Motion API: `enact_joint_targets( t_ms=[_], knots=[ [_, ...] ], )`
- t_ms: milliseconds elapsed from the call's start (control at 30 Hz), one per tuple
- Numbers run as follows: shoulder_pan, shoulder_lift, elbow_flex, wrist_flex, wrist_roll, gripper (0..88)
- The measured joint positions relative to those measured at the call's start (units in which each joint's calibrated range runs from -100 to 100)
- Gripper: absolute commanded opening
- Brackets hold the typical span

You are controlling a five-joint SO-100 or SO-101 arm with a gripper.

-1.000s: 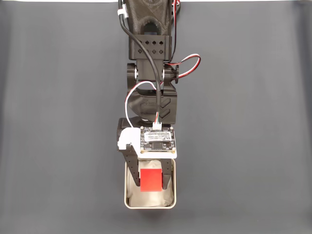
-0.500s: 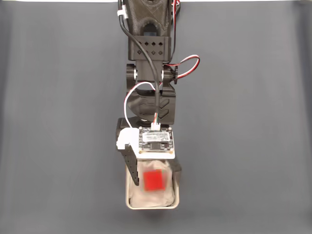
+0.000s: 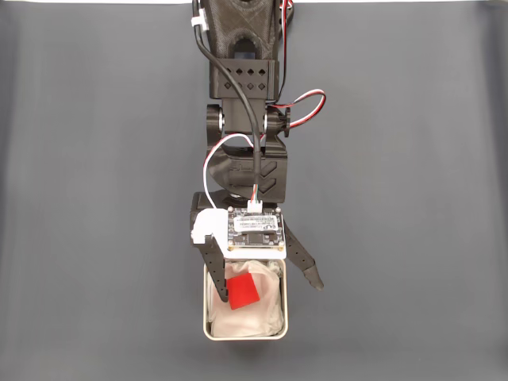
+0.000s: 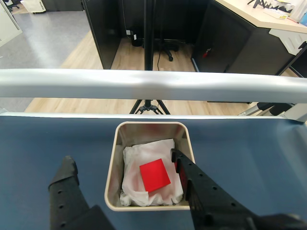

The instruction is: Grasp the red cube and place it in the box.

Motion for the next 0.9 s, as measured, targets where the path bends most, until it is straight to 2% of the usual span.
enact_joint_targets(
  t_ms=[900],
  knots=[
    [0.5, 0.0, 0.2, -0.6, -0.5, 46.9]
  ],
)
